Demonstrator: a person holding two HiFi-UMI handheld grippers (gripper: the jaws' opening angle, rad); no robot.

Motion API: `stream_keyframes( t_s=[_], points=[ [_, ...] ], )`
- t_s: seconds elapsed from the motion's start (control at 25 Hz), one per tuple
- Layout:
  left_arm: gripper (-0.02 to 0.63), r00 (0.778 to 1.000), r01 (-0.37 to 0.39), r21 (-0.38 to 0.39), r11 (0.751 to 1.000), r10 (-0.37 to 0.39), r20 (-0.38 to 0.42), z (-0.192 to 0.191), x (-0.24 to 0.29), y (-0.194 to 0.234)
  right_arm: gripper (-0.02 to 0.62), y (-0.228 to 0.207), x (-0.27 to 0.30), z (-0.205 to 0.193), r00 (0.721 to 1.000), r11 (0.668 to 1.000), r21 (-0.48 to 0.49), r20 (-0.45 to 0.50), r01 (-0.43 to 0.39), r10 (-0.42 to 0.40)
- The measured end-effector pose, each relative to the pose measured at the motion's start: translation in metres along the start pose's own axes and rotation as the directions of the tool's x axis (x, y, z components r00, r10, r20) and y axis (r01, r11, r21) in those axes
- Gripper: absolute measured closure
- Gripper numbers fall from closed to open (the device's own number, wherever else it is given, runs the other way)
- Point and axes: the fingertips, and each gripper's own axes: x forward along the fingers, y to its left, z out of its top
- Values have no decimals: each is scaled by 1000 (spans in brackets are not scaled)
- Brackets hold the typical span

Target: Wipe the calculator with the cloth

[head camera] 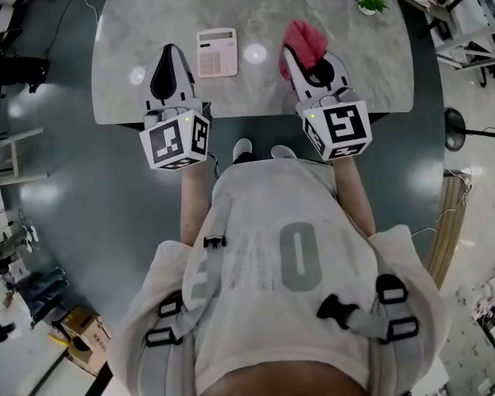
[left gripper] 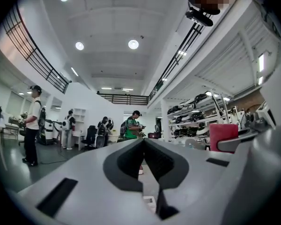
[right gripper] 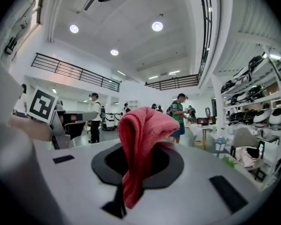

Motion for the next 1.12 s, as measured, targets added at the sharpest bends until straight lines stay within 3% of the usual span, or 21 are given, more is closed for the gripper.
stream_keyframes(
  t_s=[0.16, 0.48, 0.76, 1.12],
  points=[
    [586, 995, 99, -14, 995, -99, -1, 1, 16, 8, 537, -2, -2, 4, 992, 992, 7, -1, 125, -125],
    [587, 977, 209, 11, 978, -209, -32, 2, 11, 21, 537, 20, -6, 12, 964, 964, -3, 3, 264, -264],
    [586, 967, 252, -20, 968, -253, -40, -5, -4, 45, 537, 51, -3, 10, 954, 954, -19, -19, 298, -299],
    [586, 973, 224, -67, 972, -227, -50, -14, -7, 55, 537, 56, -7, 7, 951, 951, -29, -21, 309, -309]
  ],
)
